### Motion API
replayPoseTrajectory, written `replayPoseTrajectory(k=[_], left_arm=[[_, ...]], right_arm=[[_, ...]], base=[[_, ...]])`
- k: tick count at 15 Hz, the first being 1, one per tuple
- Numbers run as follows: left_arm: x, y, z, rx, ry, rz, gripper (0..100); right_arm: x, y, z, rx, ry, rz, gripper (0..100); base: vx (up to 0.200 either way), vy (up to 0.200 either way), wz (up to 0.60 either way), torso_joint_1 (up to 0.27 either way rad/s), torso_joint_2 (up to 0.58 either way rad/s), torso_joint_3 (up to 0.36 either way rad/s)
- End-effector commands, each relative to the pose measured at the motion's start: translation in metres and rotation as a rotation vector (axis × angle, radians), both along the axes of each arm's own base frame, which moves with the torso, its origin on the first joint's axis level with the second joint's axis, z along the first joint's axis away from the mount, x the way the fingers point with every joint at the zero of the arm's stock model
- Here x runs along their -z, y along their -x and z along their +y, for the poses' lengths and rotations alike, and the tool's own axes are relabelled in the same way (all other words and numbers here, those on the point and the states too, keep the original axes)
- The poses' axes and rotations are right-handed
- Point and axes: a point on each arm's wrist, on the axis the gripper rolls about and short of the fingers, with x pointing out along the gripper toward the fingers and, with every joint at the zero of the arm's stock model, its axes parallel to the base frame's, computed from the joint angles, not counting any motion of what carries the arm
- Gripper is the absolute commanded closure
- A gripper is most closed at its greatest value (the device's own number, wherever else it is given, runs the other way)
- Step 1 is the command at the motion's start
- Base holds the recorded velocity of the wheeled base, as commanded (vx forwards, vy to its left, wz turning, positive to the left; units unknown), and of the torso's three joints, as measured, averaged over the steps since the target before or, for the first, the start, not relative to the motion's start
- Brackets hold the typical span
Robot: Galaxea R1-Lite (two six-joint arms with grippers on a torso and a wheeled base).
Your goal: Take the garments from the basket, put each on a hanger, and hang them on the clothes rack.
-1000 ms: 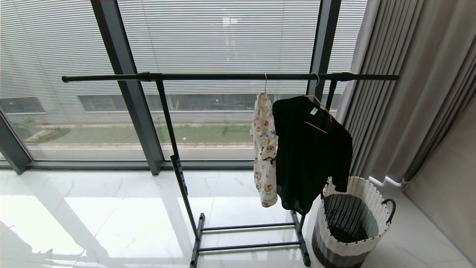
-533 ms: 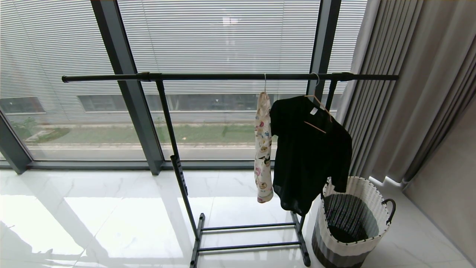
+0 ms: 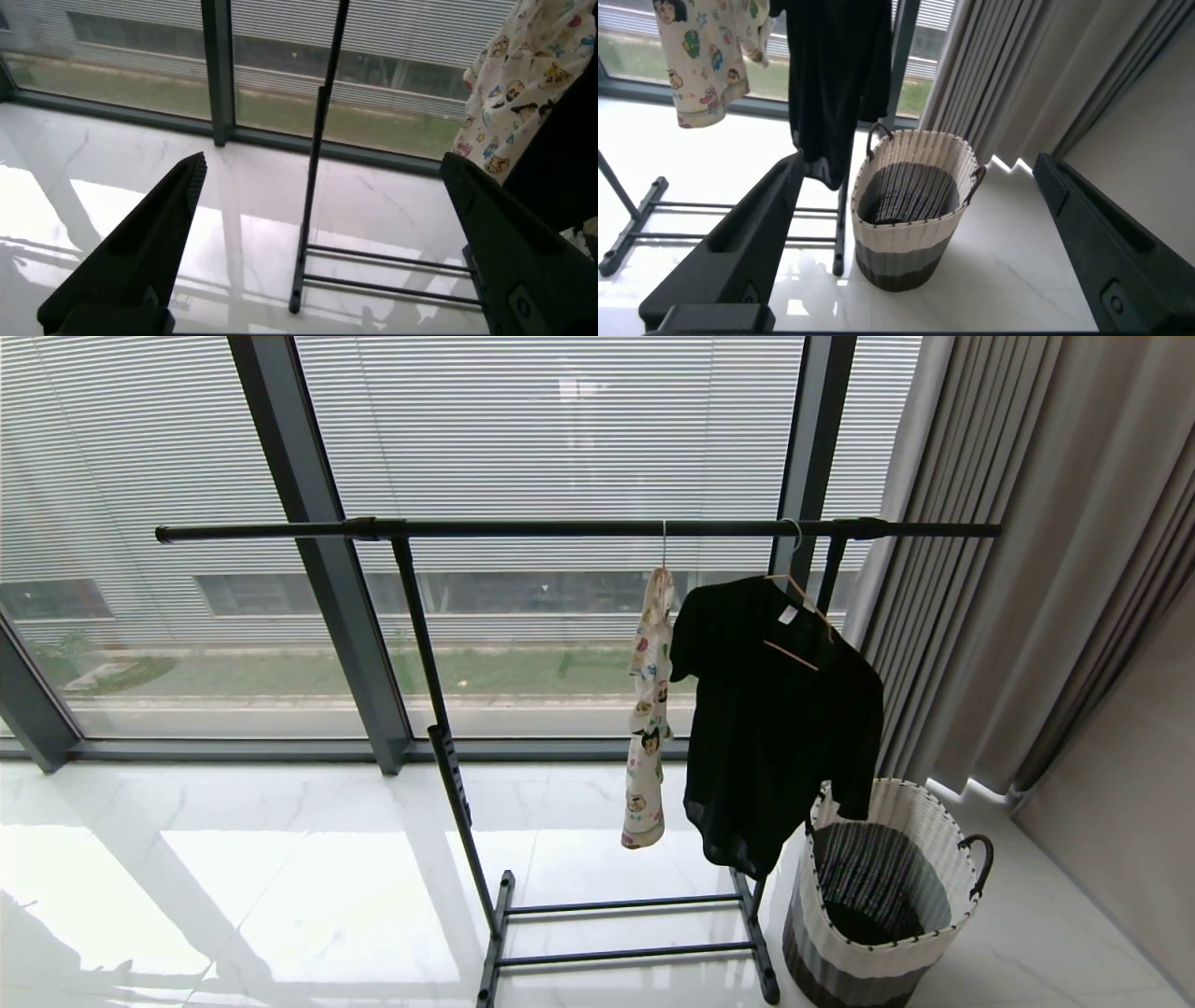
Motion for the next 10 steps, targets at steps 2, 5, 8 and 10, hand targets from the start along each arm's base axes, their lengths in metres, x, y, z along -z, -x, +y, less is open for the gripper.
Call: replayPoseTrajectory(k=[2, 5, 8, 10], left_arm=[[0.0013, 0.0007, 0.0001, 0.004, 0.078, -0.016, 0], [0.0014, 0.0009, 0.0012, -0.046, 0.074, -0.015, 0], [0.0015, 0.0011, 0.0014, -0.056, 0.024, -0.008, 0], [0.0016, 0.001, 0.0013, -0.052, 0.072, -0.015, 0]], right_arm=[[0.0, 0.0001, 0.0, 0.0, 0.001, -0.002, 0], [0.0, 0.0001, 0.0, 0.0, -0.001, -0.002, 0], [0.0, 0.0001, 0.0, 0.0, -0.002, -0.002, 0], [0.0001, 0.0001, 0.0, 0.0, -0.006, 0.0, 0]], base=[[0.0, 0.0, 0.0, 0.0, 0.0, 0.0], [0.0, 0.0, 0.0, 0.0, 0.0, 0.0], [0.0, 0.0, 0.0, 0.0, 0.0, 0.0], [0.0, 0.0, 0.0, 0.0, 0.0, 0.0]])
